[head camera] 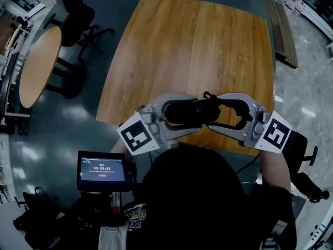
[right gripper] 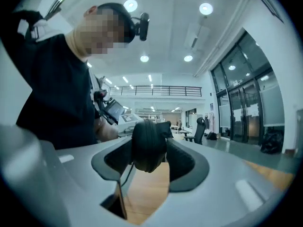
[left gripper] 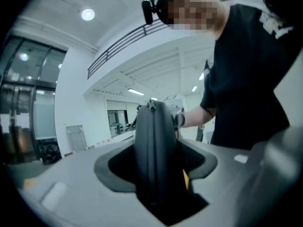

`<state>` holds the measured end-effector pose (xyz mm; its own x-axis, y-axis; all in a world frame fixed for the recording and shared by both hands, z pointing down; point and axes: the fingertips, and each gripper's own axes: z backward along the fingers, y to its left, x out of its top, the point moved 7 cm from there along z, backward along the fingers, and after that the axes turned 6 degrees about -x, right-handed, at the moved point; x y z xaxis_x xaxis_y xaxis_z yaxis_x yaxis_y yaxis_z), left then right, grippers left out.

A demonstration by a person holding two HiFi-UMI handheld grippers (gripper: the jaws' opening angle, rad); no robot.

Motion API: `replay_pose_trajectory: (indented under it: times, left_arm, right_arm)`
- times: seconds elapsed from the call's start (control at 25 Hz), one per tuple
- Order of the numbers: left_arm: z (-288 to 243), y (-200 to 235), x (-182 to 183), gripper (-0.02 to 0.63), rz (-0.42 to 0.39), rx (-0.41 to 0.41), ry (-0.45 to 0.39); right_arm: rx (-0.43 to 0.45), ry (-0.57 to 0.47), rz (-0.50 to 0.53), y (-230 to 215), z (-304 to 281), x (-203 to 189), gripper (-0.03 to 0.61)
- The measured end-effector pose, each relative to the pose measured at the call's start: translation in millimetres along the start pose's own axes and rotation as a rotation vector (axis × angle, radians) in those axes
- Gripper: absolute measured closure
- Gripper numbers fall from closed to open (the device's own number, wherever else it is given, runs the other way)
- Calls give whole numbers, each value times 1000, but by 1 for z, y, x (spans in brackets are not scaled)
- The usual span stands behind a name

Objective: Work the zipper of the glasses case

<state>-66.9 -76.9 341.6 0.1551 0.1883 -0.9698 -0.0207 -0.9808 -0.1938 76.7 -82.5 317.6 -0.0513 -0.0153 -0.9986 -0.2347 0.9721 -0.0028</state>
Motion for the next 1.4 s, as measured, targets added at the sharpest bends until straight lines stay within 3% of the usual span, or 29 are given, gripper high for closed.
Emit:
replay_pose_trajectory:
  times: [0.08,0.16,0.28,0.4,0.48,0.64,0.76,1.04,1.24,1.28,1.4]
  left_arm:
    - [2,-1,2,350,149,-17,-76]
    - [1,-2,1,354,253,-36,-102]
    - [0,-4,-3,356,243,-94,-45]
    - [2,-6,-16,356,214,-244,112]
    - [4,-1,-20,356,253,-401,224]
    - [2,-3,-11,356,364,-687,382]
    - [-7,-8,-7,354,392,-794,439]
    - [-11,8,-12,354,417,-888,426]
    - [-8,10,-15,354,394,-836,411]
    - [-7,10,-17,354,382,-825,423]
    - [-7,11,-19,354,349,-799,458]
  right_arm:
    - [29,-99,-42,-5,3,1,351]
    - [53,-127,-79,-8,7,-4,351]
    - [93,-48,-87,-11,18,-9,347]
    - [102,117,-47,-17,40,13,372]
    - [221,291,19,-16,41,36,389]
    - [684,507,160,2,-5,56,394]
    - [826,636,138,3,-29,48,407]
    - [998,785,95,-14,-66,22,362]
    - [987,751,-152,-29,-63,0,377]
    - [979,741,-199,-32,-63,-3,406]
    - [958,724,-276,-37,-64,-9,432]
